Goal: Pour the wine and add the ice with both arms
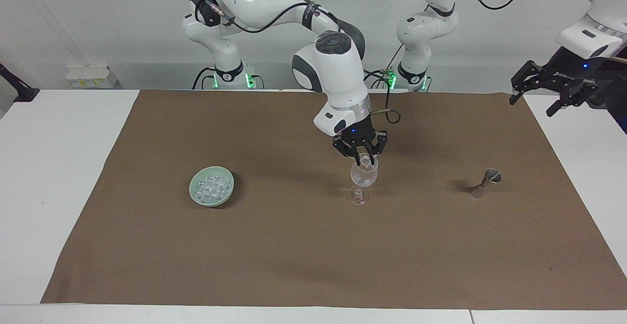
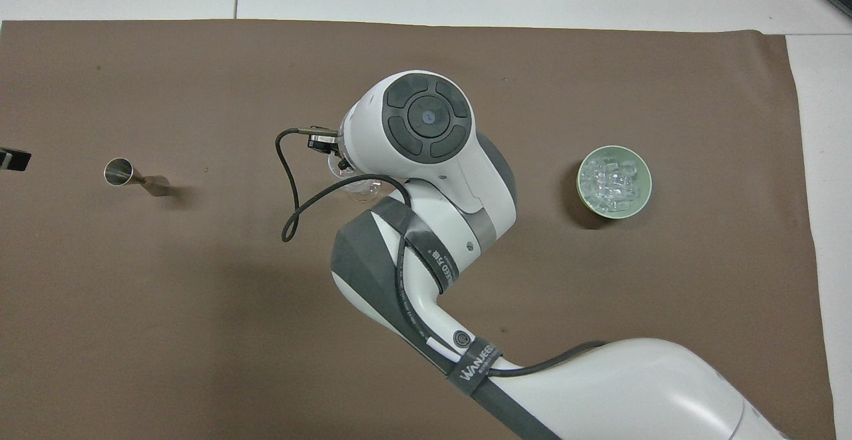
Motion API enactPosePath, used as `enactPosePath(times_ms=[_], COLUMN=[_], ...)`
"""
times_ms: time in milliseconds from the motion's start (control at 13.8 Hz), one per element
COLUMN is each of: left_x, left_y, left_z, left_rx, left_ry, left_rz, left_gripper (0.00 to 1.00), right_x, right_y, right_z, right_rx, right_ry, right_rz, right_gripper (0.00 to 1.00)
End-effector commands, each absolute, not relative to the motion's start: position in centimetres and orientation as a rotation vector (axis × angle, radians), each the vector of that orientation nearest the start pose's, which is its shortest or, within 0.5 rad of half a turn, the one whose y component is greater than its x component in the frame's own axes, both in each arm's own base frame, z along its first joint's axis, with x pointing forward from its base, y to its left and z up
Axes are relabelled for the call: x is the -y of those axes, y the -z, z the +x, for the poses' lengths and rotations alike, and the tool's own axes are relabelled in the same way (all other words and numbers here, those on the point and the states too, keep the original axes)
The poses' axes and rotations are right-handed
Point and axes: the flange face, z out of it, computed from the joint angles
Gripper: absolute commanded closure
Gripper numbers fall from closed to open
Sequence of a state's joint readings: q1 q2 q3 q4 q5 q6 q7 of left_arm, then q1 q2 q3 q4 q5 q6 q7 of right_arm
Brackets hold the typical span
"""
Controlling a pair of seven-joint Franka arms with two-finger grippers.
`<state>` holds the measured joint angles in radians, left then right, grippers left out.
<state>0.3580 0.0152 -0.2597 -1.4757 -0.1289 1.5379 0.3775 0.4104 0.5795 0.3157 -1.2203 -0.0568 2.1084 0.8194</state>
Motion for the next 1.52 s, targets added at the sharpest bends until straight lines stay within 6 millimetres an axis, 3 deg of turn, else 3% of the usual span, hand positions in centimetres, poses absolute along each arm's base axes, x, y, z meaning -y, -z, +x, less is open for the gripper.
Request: enactPosePath(times_ms=[0,145,361,506,650,867,939,1084,1156,1301,1445], left_x=[-1.5,0.1,1.3,1.2,1.1,1.0,1.0,0.9,0.8,0.5,0.3], left_y=[-66.4,-65.7,-64.8,-63.6,-63.3,-63.5,-63.5,-63.9,-63.9,-64.1,-64.3], left_z=[53.7,53.7,54.3,55.0,55.3,55.4,55.4,55.5,55.5,55.9,56.1], left_rx=[-0.230,-0.122,-0.097,-0.083,-0.083,-0.083,-0.080,-0.073,-0.071,-0.057,-0.057], left_ry=[0.064,0.027,0.002,-0.031,-0.040,-0.030,-0.030,-0.004,0.001,0.046,0.080], left_rz=[-3.204,-3.210,-3.164,-3.126,-3.128,-3.126,-3.128,-3.126,-3.126,-3.126,-3.133], left_gripper=[0.03,0.00,0.00,0.00,0.00,0.00,0.00,0.00,0.00,0.00,0.00], right_x=[-44.8,-44.8,-44.6,-43.7,-42.2,-37.9,-36.7,-33.3,-31.7,-27.1,-24.1], right_y=[-48.4,-48.4,-48.7,-49.4,-52.6,-56.5,-56.9,-57.8,-58.2,-59.3,-61.0], right_z=[60.1,60.1,60.1,60.5,60.6,60.4,60.0,59.1,58.7,58.0,56.3], right_rx=[-0.236,-0.236,-0.233,-0.252,-0.254,-0.300,-0.303,-0.335,-0.341,-0.317,-0.249], right_ry=[0.255,0.255,0.258,0.267,0.337,0.383,0.393,0.416,0.416,0.381,0.309], right_rz=[-2.810,-2.810,-2.810,-2.812,-2.795,-2.827,-2.843,-2.887,-2.912,-2.997,-3.084], right_gripper=[0.59,0.59,0.59,0.59,0.50,0.41,0.33,0.07,0.00,0.00,0.00])
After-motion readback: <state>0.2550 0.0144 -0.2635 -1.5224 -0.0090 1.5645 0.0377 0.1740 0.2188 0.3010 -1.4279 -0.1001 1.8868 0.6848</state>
